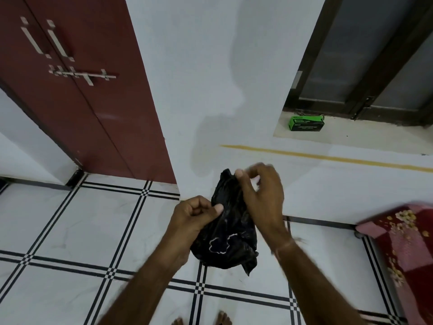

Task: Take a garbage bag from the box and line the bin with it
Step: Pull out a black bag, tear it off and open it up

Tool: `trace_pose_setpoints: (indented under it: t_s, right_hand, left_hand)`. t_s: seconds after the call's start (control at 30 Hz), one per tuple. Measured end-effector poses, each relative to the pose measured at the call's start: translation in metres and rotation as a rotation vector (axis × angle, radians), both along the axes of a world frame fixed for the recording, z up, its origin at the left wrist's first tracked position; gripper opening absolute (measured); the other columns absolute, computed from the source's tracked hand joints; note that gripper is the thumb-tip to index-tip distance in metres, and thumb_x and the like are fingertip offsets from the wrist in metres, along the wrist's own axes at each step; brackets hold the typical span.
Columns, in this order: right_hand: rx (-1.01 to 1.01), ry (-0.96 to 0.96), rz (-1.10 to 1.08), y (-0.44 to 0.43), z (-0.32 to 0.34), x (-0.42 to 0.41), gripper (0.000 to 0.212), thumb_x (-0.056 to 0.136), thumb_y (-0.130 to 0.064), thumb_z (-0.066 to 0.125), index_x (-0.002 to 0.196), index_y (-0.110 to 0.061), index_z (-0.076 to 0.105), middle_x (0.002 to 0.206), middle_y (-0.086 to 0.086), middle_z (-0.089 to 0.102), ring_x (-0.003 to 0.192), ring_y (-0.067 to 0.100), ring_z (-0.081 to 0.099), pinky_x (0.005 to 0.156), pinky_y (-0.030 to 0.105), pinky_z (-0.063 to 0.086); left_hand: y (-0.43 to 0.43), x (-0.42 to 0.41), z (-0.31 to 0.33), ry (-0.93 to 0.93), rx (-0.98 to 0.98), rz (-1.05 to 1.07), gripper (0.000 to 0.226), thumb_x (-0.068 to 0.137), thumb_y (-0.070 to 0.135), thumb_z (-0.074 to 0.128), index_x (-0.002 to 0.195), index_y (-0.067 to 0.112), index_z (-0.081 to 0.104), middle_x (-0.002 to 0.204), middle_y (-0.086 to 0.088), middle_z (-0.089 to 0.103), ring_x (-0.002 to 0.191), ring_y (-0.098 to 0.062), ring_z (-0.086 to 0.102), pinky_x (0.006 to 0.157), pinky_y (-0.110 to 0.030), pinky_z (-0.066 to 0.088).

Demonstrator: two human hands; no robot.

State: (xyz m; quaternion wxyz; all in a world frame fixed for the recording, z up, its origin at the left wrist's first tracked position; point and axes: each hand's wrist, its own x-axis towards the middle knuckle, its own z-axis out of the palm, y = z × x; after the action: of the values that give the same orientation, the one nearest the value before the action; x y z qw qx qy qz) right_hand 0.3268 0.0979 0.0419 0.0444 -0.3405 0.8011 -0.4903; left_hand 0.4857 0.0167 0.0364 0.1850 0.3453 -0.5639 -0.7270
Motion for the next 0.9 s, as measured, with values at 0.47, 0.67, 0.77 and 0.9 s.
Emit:
trace_pose_setpoints:
  t_s: [0.47, 0.67, 0.77, 0.9]
  right_hand:
    - [-0.274, -1.237, 0.127, 0.029, -0.022, 0.033, 0.027, 0.102, -0.021, 0.058, 0.078, -0.012, 0.067, 0.079, 0.006, 0.073, 0.064, 0.014, 0.069, 0.051, 0.024, 0.053]
    - [-0.296, -1.589, -0.083, 0.034, -0.045, 0.004, 0.028, 0.108, -0.020, 0.047, 0.091, -0.011, 0.068, 0.080, 0.007, 0.077, 0.067, 0.019, 0.077, 0.077, 0.046, 0.060]
    - [-0.385, -1.695, -0.067, 0.031, -0.049, 0.002, 0.025, 0.106, -0.011, 0.045, 0.092, -0.008, 0.065, 0.079, 0.011, 0.077, 0.066, 0.023, 0.077, 0.064, 0.041, 0.065]
    - [-0.399, -1.684, -0.043, 0.038, -0.054, -0.002, 0.027, 0.101, -0.027, 0.060, 0.113, -0.003, 0.064, 0.069, -0.001, 0.057, 0.071, 0.014, 0.062, 0.058, 0.033, 0.063]
  left_hand:
    - [0.002, 0.014, -0.032, 0.208, 0.575, 0.260, 0.048, 0.105, 0.039, 0.039, 0.127, 0.004, 0.064, 0.127, -0.017, 0.071, 0.106, -0.024, 0.074, 0.084, -0.039, 0.063]
    - [-0.018, 0.034, -0.044, 0.263, 0.730, 0.574, 0.069, 0.109, 0.027, 0.036, 0.056, 0.013, 0.077, 0.078, -0.013, 0.079, 0.067, -0.022, 0.078, 0.058, -0.040, 0.064]
    - [-0.024, 0.043, -0.043, 0.283, 0.685, 0.555, 0.077, 0.111, 0.026, 0.031, 0.049, 0.015, 0.076, 0.070, -0.011, 0.078, 0.061, -0.023, 0.075, 0.065, -0.042, 0.057]
    - [-0.042, 0.063, -0.046, 0.244, 0.754, 0.734, 0.054, 0.111, 0.022, 0.032, 0.076, 0.012, 0.071, 0.080, -0.012, 0.076, 0.069, -0.024, 0.075, 0.076, -0.039, 0.061]
